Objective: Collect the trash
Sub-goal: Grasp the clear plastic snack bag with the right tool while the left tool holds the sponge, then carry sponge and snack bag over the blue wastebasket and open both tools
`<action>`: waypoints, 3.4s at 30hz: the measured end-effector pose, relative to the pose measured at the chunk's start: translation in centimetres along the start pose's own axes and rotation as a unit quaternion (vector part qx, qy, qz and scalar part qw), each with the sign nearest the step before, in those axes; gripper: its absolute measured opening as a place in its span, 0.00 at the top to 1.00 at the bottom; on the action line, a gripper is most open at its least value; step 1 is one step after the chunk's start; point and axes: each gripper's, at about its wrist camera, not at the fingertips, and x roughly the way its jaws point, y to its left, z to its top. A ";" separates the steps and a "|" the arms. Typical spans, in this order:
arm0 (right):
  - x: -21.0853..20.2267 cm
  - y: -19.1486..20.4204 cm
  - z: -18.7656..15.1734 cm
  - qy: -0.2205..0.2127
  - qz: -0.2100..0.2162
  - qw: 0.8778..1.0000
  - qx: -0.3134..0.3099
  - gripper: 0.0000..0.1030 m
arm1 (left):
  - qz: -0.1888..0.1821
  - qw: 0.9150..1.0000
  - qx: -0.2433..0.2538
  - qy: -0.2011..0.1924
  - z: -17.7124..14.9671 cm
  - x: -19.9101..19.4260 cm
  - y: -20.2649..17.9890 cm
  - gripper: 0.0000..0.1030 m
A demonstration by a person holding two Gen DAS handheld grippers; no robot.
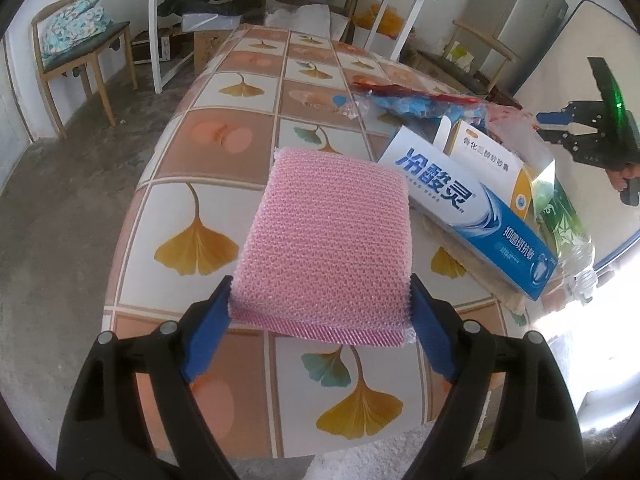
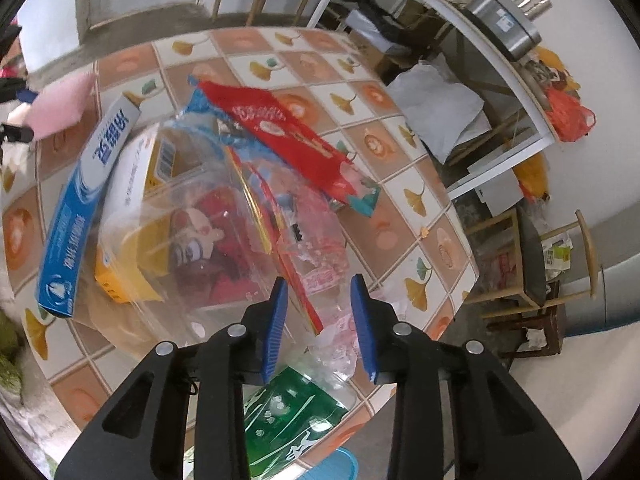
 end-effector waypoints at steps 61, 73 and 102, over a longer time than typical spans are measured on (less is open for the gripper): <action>-11.6 0.6 -46.0 -0.093 -0.148 0.741 0.648 0.95 | -0.229 0.864 0.373 0.247 5.4 15.1 -59.9 0.24; 0.2 -1.5 -55.0 -0.050 -0.073 0.635 0.767 0.90 | -0.159 0.862 0.331 0.348 -0.2 29.8 -68.6 0.19; -10.9 9.8 -51.1 -0.056 -0.150 0.620 0.768 0.15 | -0.383 0.843 0.360 0.117 9.5 0.4 -53.4 0.11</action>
